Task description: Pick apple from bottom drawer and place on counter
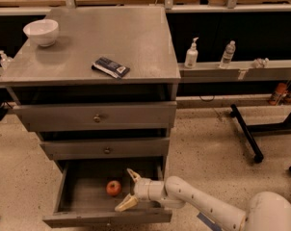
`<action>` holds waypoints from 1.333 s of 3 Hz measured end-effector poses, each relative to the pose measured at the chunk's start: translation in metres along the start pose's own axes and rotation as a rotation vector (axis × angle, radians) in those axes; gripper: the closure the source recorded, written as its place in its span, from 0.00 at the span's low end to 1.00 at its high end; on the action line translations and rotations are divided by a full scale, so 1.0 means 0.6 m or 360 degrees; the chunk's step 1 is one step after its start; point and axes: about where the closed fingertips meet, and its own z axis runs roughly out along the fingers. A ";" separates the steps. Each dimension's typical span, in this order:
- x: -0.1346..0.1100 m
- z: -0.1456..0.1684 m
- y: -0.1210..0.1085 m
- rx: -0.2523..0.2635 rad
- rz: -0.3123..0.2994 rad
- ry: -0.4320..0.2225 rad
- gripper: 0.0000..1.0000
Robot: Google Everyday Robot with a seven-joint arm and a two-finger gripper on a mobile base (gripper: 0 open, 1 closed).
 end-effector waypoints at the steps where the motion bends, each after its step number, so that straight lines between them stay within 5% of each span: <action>1: 0.098 0.041 -0.043 0.0074 0.0032 0.0222 0.00; 2: 0.135 0.063 -0.100 0.0234 0.0022 0.0217 0.00; 3: 0.147 0.076 -0.130 0.0296 0.0028 0.0150 0.00; 4: 0.171 0.110 -0.150 0.0288 -0.0017 0.0213 0.00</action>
Offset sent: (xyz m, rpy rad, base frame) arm 0.0875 -0.0126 -0.1069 -0.1679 -0.0267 -0.2200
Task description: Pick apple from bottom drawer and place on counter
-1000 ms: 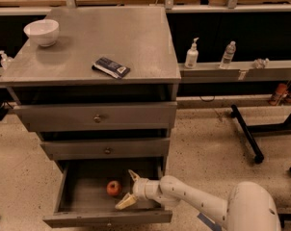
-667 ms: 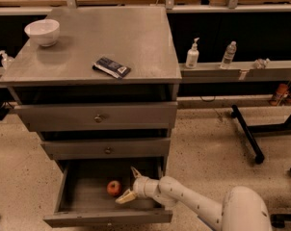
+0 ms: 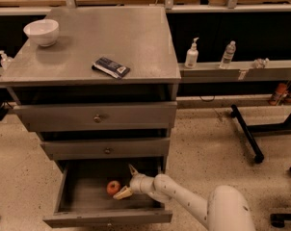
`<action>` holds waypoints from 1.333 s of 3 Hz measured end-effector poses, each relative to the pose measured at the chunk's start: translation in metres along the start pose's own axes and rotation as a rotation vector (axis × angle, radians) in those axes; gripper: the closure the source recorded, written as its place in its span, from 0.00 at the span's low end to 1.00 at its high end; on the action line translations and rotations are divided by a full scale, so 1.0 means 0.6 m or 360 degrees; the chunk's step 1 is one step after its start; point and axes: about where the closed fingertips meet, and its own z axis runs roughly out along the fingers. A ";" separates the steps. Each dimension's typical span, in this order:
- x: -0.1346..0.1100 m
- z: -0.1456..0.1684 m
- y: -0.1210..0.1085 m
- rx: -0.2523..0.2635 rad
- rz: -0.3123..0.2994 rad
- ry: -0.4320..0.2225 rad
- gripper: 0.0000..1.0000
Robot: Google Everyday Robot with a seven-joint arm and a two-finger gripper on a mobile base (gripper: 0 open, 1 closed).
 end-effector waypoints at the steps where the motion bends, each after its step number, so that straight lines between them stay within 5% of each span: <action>1: 0.010 0.039 0.004 -0.0068 -0.0033 0.0042 0.00; 3: 0.051 0.075 0.023 -0.0208 -0.0009 0.0110 0.10; 4: 0.068 0.075 0.026 -0.0217 0.0007 0.0142 0.34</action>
Offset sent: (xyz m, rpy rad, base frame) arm 0.0091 0.0348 -0.0444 -0.0565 0.0674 0.1261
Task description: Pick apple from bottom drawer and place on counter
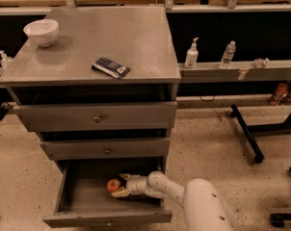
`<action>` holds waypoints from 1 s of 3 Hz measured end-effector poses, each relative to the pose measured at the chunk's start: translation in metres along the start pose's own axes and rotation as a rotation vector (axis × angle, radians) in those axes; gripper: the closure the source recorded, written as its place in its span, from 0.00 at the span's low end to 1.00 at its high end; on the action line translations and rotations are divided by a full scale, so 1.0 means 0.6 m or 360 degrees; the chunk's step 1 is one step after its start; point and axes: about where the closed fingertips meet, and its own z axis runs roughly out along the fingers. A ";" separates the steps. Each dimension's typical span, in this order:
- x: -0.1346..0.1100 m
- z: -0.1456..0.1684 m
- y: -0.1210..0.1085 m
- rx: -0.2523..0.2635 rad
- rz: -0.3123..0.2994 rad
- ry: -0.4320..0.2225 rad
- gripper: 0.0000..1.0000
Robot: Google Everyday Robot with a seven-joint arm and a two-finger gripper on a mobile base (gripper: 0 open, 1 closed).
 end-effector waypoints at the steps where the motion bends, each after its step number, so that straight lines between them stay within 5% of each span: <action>1: -0.023 -0.008 0.000 -0.0037 -0.0011 -0.0107 0.65; 2: -0.083 -0.040 0.000 -0.0069 -0.0058 -0.0331 0.88; 3: -0.164 -0.126 -0.043 0.0043 -0.0170 -0.0490 1.00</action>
Offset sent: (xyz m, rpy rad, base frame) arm 0.0024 -0.0012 0.1081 0.3569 -0.1495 0.0934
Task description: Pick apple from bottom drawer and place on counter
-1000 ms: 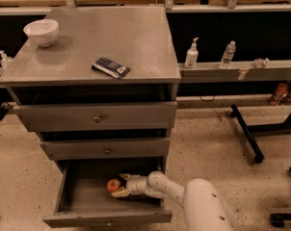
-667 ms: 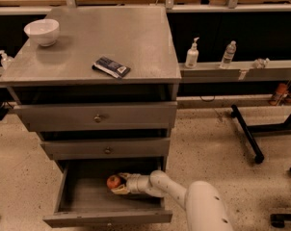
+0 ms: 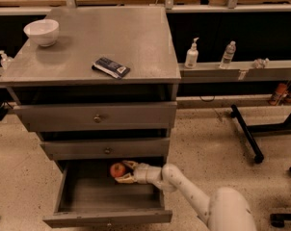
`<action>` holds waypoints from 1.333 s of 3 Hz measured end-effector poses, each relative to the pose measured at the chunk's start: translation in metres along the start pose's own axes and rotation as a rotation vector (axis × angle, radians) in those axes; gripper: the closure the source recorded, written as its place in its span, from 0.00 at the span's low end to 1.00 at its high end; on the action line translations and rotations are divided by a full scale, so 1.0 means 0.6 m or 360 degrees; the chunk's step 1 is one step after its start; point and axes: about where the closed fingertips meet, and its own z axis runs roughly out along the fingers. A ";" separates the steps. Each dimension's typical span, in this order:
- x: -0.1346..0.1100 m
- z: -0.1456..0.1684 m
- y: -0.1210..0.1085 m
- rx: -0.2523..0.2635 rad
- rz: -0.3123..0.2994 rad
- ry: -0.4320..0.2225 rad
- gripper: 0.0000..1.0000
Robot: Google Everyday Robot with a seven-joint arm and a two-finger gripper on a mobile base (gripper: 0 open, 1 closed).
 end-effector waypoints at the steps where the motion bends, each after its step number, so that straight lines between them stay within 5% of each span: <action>1: -0.076 -0.061 0.009 0.0037 -0.0024 -0.0045 1.00; 2: -0.108 -0.083 0.060 -0.0036 0.0066 -0.0033 1.00; 3: -0.133 -0.111 0.092 -0.0058 0.0178 -0.0134 1.00; 4: -0.212 -0.146 0.122 -0.0118 0.0143 -0.0325 1.00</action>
Offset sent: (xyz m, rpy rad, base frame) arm -0.0952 -0.0262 0.0896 0.0347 0.1414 0.0473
